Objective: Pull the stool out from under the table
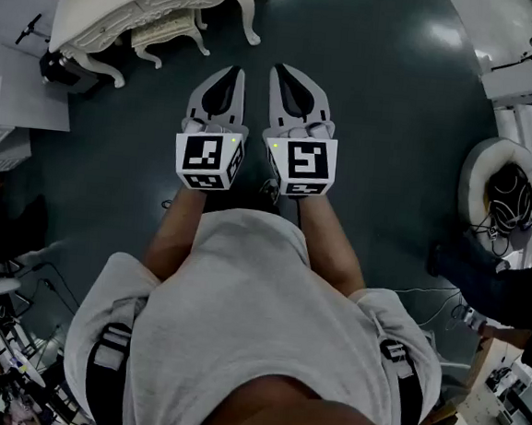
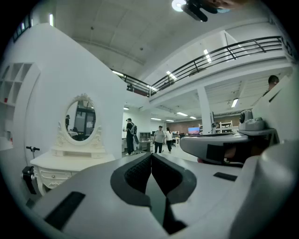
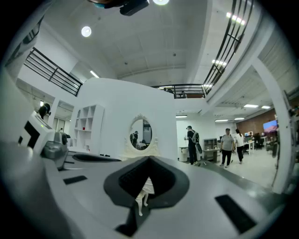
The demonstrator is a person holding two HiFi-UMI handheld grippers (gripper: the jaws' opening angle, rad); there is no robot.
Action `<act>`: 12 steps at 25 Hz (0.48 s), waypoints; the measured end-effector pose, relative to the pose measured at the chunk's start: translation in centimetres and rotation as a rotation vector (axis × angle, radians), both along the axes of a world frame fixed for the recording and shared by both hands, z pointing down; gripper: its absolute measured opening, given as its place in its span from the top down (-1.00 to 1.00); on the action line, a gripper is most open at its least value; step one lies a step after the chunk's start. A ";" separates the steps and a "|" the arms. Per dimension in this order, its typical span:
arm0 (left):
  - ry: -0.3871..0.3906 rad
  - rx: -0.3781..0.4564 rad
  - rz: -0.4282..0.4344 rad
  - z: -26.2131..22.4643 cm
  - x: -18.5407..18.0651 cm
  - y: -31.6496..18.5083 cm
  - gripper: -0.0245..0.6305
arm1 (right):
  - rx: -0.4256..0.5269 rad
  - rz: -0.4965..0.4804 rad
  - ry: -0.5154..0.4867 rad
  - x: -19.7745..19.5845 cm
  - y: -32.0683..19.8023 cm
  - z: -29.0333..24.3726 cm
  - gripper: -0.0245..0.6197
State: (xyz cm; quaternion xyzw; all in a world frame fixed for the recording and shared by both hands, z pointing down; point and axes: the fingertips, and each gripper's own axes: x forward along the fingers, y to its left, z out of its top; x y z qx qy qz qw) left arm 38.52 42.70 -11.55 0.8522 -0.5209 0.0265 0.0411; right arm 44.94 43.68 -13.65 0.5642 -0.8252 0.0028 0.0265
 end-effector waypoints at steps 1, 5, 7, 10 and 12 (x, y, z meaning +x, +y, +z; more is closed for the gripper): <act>-0.005 -0.003 0.001 0.2 0.2 0.0 0.91 | -0.001 -0.001 -0.003 0.2 -0.1 0.1 0.88; -0.020 -0.019 -0.001 0.7 0.6 -0.6 0.91 | -0.014 -0.002 -0.020 0.7 -0.7 0.6 0.88; -0.023 -0.025 -0.009 1.0 0.4 -1.4 0.91 | -0.015 -0.007 -0.039 0.8 -1.4 0.8 0.88; -0.019 -0.042 -0.030 2.0 -0.1 -2.6 0.91 | -0.032 -0.017 -0.055 0.7 -2.9 1.8 0.88; -0.012 -0.053 -0.046 2.7 -0.5 -3.5 0.91 | -0.043 -0.017 -0.042 0.6 -3.9 2.5 0.88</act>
